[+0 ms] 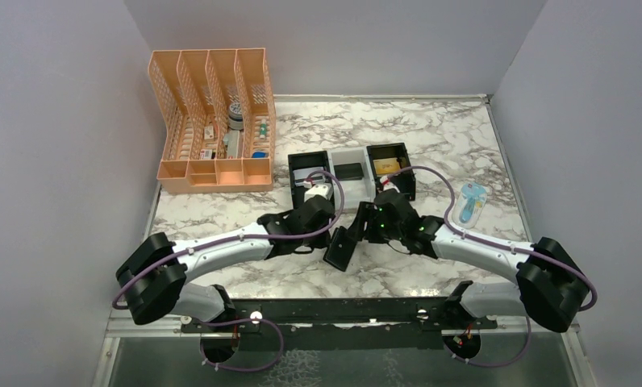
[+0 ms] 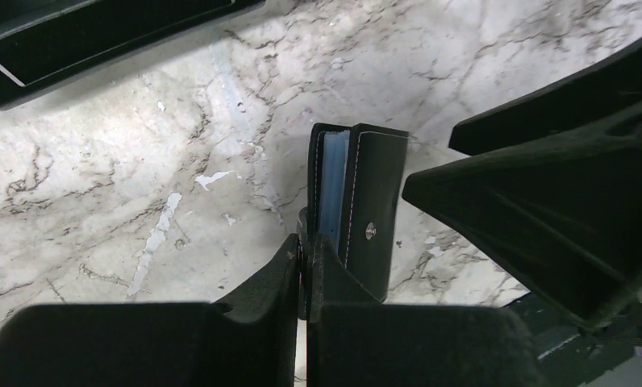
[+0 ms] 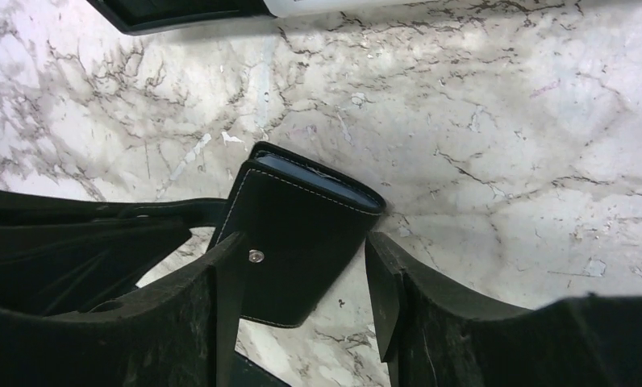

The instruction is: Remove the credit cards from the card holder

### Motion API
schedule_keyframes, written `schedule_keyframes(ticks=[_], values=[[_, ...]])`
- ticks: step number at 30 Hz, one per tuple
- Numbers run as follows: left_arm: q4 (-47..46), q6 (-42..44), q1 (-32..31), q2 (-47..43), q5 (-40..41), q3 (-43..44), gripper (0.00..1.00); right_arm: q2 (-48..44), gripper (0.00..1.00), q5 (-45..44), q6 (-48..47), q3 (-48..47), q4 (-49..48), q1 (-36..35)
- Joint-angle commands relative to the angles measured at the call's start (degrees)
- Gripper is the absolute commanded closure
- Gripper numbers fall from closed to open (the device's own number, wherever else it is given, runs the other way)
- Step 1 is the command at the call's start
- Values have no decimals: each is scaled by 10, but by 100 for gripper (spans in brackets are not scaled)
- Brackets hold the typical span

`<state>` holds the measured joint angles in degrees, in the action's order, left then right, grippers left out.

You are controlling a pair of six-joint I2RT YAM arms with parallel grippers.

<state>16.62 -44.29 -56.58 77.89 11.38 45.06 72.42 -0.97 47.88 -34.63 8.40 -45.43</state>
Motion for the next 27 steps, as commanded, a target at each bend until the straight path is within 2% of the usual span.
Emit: schedule_keyframes(ticks=[1,7,10,21,27], values=[[-53,-11,2,-33,-21,-19,100,-7,44,9,2,0,12,19],[-109,-27,-12,-53,-74,-25,100,-17,44,126,14,38,-36,99],[-133,-27,-25,-49,-91,-19,100,-24,44,156,16,44,-44,120],[-172,-20,-50,-58,-87,-5,100,-45,43,71,5,31,-2,128],[-147,-37,-52,-73,-37,-16,100,-42,43,68,-15,13,5,128]])
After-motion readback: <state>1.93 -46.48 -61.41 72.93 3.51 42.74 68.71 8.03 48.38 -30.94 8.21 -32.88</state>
